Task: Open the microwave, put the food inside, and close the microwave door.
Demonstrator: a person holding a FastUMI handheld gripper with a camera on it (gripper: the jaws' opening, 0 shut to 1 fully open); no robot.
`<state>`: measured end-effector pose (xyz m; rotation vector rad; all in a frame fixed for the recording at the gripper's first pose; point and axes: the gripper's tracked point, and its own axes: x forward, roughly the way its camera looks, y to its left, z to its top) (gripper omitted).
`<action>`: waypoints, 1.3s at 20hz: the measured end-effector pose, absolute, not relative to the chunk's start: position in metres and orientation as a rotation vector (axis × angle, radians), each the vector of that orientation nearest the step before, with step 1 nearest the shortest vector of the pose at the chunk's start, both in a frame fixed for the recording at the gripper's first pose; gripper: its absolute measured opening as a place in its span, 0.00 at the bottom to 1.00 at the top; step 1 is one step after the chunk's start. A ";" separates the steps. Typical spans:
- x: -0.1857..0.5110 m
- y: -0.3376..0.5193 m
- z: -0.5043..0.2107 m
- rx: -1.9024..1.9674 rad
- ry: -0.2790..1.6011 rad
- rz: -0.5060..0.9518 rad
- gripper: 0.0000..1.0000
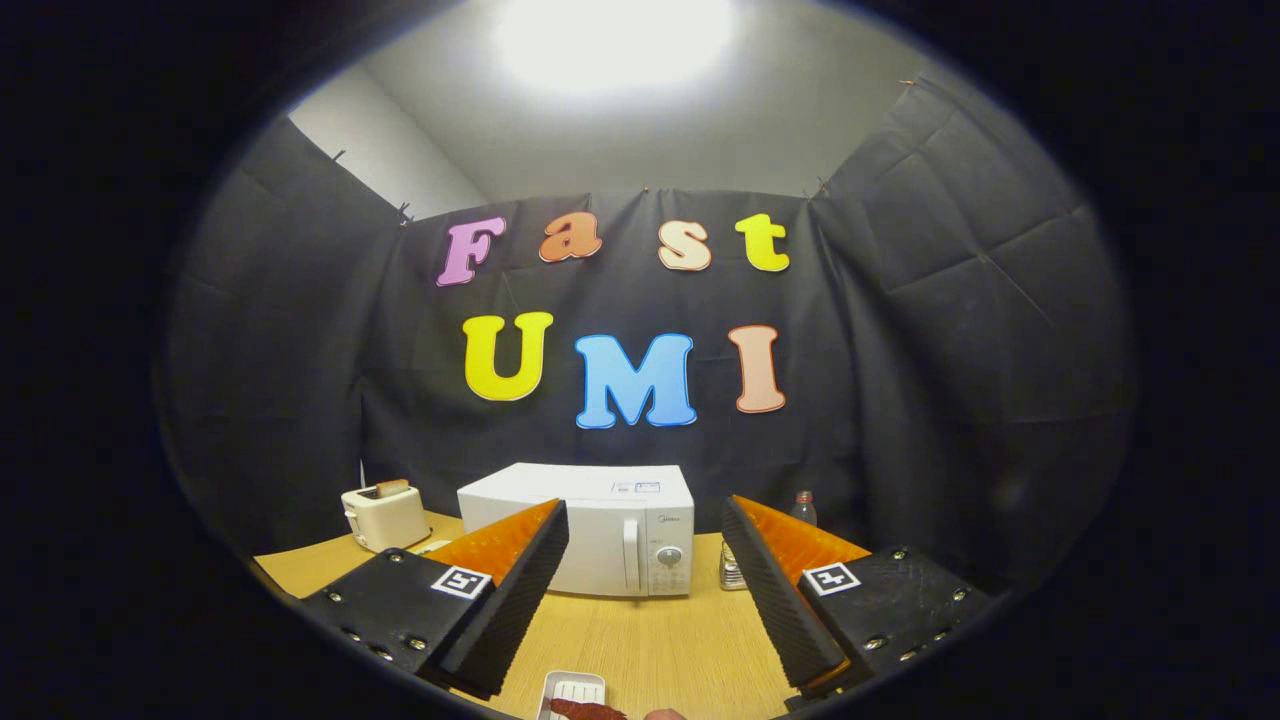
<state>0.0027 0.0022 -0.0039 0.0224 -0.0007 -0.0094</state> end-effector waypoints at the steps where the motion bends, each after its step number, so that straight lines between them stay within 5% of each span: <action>1: 0.003 0.003 -0.005 0.024 -0.005 -0.012 0.98; 12: 0.026 0.004 0.000 0.022 -0.017 -0.028 0.98; 26: 0.138 -0.001 -0.059 0.052 0.076 0.001 0.98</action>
